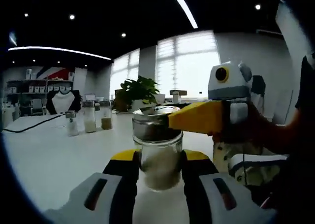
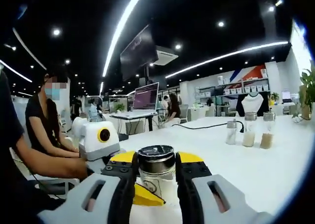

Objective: Rotate the seasoning bottle until the label or dispensing opening points toward the visible target arrow and the bottle remains upright within the marked orientation range

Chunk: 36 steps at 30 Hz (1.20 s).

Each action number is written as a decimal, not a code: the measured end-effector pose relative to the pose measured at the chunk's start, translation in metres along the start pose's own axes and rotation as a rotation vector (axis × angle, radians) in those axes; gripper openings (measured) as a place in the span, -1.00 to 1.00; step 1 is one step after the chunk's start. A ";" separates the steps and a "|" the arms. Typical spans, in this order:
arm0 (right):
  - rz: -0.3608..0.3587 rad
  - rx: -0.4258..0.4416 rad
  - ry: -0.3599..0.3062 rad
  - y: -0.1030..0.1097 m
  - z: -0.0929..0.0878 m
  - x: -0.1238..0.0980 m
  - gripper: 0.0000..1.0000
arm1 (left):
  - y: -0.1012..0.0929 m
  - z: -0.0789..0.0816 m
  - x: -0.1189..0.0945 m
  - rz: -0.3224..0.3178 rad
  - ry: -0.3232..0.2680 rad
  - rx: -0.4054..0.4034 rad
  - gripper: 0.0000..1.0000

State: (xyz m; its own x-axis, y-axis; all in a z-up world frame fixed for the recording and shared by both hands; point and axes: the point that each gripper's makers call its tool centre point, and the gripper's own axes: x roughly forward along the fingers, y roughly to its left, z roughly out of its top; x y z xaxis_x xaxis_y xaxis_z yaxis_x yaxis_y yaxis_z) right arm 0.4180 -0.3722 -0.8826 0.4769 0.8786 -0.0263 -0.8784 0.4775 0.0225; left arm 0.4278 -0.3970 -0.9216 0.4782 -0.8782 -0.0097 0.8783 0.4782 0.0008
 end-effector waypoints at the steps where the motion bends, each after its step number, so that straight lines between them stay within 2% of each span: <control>1: 0.009 -0.002 0.009 0.001 -0.001 0.000 -0.43 | -0.002 0.000 -0.001 -0.018 0.012 0.018 -0.29; 3: 0.032 0.006 0.017 0.003 -0.001 -0.001 -0.43 | -0.008 -0.003 -0.002 -0.063 0.043 0.059 -0.29; 7: 0.048 0.006 0.027 0.007 -0.001 -0.001 -0.42 | -0.010 -0.002 -0.005 -0.109 0.048 0.070 -0.28; 11: 0.038 0.080 0.027 0.005 -0.003 0.000 -0.43 | -0.010 -0.003 -0.006 -0.122 0.051 0.055 -0.28; 12: 0.031 0.076 0.027 0.004 -0.003 0.001 -0.43 | -0.010 -0.003 -0.006 -0.114 0.054 0.044 -0.27; 13: -0.012 0.038 0.016 0.000 -0.002 0.003 -0.43 | -0.006 -0.003 -0.003 -0.057 0.041 0.058 -0.27; 14: -0.031 0.010 0.017 -0.001 -0.002 0.004 -0.43 | -0.004 -0.002 -0.002 -0.028 0.033 0.083 -0.27; 16: -0.072 -0.027 0.042 -0.004 -0.004 0.007 -0.43 | 0.002 -0.005 -0.001 0.044 0.053 0.090 -0.27; 19: -0.128 0.018 0.055 -0.011 -0.008 0.012 -0.43 | 0.013 -0.010 -0.001 0.169 0.072 0.095 -0.25; 21: -0.137 0.093 0.047 -0.012 -0.009 0.015 -0.43 | 0.014 -0.012 0.001 0.198 0.076 0.110 -0.24; 22: -0.150 0.116 0.049 -0.014 -0.010 0.016 -0.43 | 0.017 -0.014 0.000 0.218 0.080 0.090 -0.23; 25: -0.152 0.112 0.036 -0.013 -0.008 0.019 -0.43 | 0.023 -0.014 -0.001 0.254 0.076 0.069 -0.23; 28: -0.117 0.089 0.045 -0.007 -0.006 0.022 -0.42 | 0.025 -0.014 -0.004 0.256 0.087 0.072 -0.26; 29: -0.057 0.084 0.041 0.000 -0.004 0.024 -0.42 | 0.028 -0.014 -0.008 0.264 0.101 0.102 -0.27; 30: -0.041 0.093 0.044 0.002 -0.003 0.024 -0.42 | 0.029 -0.014 -0.010 0.257 0.107 0.115 -0.27; 33: -0.012 0.020 0.075 0.002 -0.005 0.026 -0.43 | 0.027 -0.016 -0.015 0.181 0.119 0.073 -0.28; 36: -0.003 0.033 0.084 0.000 -0.004 0.029 -0.44 | 0.030 -0.017 -0.019 0.163 0.118 0.082 -0.28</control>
State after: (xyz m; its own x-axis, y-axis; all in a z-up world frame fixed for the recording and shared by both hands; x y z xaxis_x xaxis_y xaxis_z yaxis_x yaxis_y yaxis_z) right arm 0.4320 -0.3464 -0.8875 0.4738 0.8737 -0.1105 -0.8747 0.4814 0.0556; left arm 0.4456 -0.3660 -0.9381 0.6142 -0.7800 -0.1196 0.7891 0.6071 0.0930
